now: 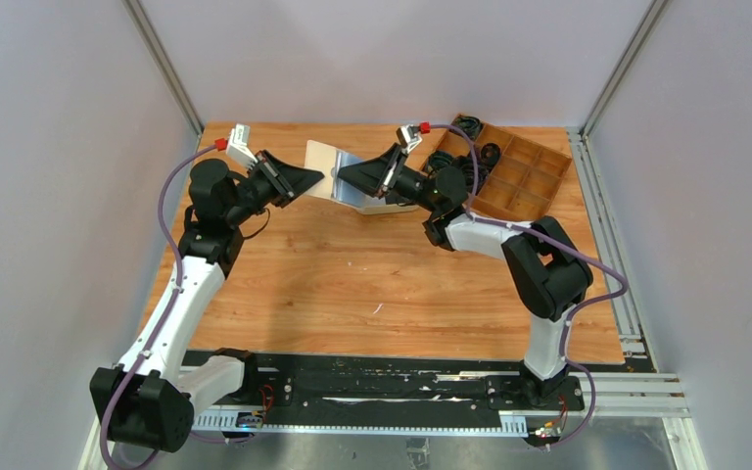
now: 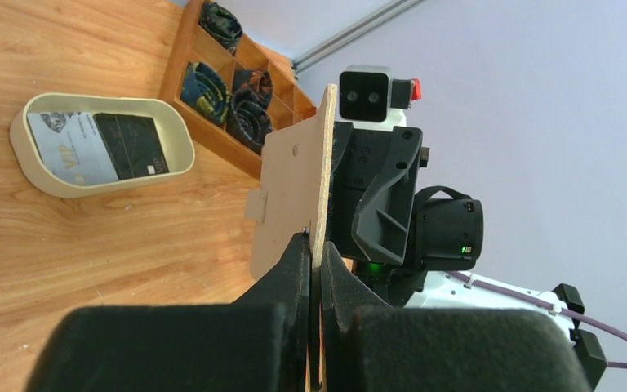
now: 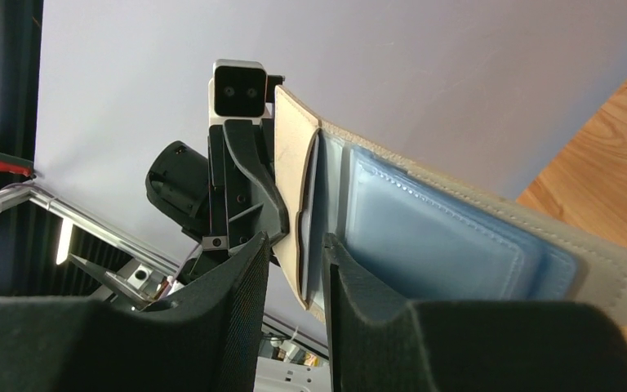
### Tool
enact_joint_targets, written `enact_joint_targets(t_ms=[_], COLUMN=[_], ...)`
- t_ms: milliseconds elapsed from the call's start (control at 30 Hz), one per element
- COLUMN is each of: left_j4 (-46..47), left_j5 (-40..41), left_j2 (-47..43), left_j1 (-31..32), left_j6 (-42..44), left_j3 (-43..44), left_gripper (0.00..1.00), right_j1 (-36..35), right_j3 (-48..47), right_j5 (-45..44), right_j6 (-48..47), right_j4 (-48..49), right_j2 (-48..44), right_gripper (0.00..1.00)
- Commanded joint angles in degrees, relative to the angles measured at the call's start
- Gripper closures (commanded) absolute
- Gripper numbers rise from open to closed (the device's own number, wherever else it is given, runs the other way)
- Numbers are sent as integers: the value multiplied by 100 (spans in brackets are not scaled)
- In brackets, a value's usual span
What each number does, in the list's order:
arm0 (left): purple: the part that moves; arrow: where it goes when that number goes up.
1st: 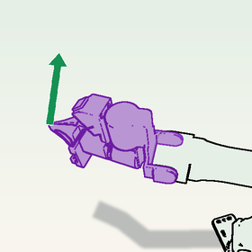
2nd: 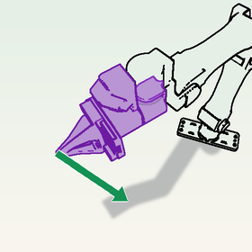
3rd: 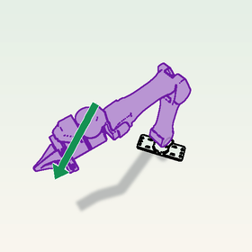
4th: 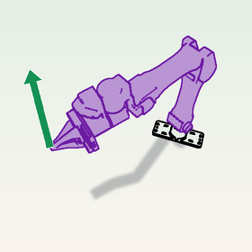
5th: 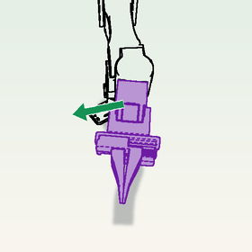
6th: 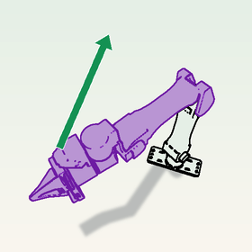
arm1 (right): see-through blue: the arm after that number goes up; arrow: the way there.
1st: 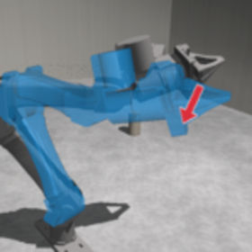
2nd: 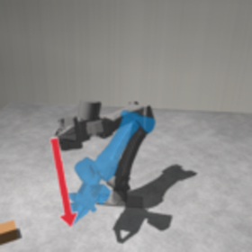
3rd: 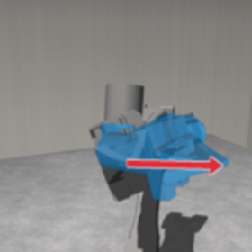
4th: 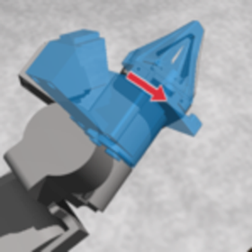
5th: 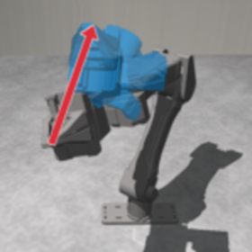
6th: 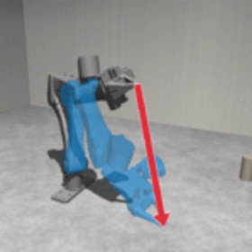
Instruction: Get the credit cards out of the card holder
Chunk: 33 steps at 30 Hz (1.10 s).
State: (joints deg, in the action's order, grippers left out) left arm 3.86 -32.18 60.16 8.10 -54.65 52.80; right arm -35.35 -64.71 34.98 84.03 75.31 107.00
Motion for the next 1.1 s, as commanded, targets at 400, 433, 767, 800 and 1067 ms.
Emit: enact_joint_targets(t_ms=[400,433,767,800,1067], left_j4=[262,257,240,245,187], left_j5=[-139,-139,-159,-161,-123], left_j2=[-145,-156,-206,-214,-228], left_j1=[-36,-36,-36,-36,-73], left_j6=[-54,-54,-54,-54,-37], left_j3=[-116,-120,-164,-160,-130], left_gripper=[100,100,100,100,100], right_j1=[-250,-247,-253,-251,-235], right_j3=[-414,-424,-608,-616,-435], right_j5=[-47,-57,-71,-71,-40], right_j6=[71,71,86,94,121], right_j4=[209,226,221,215,260], right_j2=[456,466,526,535,492], right_gripper=[82,83,88,91,100])
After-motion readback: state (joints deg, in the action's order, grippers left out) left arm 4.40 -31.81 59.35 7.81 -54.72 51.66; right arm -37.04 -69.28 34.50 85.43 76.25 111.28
